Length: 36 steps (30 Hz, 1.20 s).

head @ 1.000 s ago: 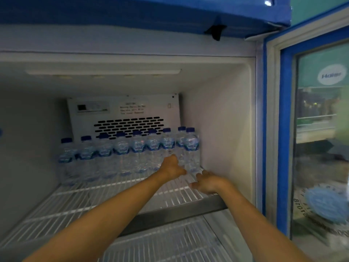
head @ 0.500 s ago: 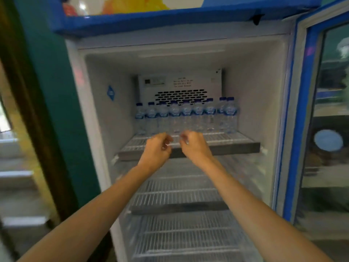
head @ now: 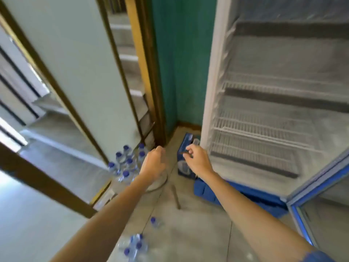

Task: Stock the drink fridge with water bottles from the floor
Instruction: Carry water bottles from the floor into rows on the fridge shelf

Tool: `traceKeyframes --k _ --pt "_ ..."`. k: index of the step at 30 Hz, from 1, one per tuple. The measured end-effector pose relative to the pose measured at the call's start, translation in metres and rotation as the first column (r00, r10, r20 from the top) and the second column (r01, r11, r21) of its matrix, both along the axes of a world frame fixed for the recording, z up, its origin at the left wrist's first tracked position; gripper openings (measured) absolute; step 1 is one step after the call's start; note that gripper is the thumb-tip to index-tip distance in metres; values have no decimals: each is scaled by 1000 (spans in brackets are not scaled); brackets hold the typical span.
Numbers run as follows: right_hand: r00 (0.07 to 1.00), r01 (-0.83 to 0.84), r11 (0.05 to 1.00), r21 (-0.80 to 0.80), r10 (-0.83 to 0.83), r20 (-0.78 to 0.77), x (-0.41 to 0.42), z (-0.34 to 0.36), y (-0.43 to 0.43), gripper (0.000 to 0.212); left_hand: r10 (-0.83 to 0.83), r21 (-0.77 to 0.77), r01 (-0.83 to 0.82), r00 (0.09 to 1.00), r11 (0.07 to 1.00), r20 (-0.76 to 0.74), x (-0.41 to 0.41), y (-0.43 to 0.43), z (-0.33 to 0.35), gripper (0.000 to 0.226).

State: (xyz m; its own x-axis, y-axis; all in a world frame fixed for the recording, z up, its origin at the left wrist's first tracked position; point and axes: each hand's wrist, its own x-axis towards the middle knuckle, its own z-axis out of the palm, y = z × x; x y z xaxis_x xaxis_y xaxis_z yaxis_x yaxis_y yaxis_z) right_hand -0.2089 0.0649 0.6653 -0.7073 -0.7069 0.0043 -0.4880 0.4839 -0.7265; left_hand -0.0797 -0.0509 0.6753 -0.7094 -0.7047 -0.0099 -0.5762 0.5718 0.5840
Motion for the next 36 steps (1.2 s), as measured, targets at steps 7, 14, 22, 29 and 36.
traceKeyframes --k 7,14,22,29,36 --pt "945 -306 877 371 233 229 80 -192 -6 43 279 267 -329 937 906 208 115 17 -199 28" --pt "869 -460 771 441 289 402 142 -423 -17 65 586 379 -658 753 651 301 192 60 -435 24" --pt "851 -419 843 337 235 470 165 -666 -44 91 853 518 -774 501 365 146 176 88 -678 92" --pt "865 -311 938 154 212 455 160 -756 -94 99 990 564 -816 138 127 -23 154 61 -771 89" --pt "833 -147 987 60 90 546 156 -773 -128 80 993 592 -805 -25 49 -116 160 29 -785 71"
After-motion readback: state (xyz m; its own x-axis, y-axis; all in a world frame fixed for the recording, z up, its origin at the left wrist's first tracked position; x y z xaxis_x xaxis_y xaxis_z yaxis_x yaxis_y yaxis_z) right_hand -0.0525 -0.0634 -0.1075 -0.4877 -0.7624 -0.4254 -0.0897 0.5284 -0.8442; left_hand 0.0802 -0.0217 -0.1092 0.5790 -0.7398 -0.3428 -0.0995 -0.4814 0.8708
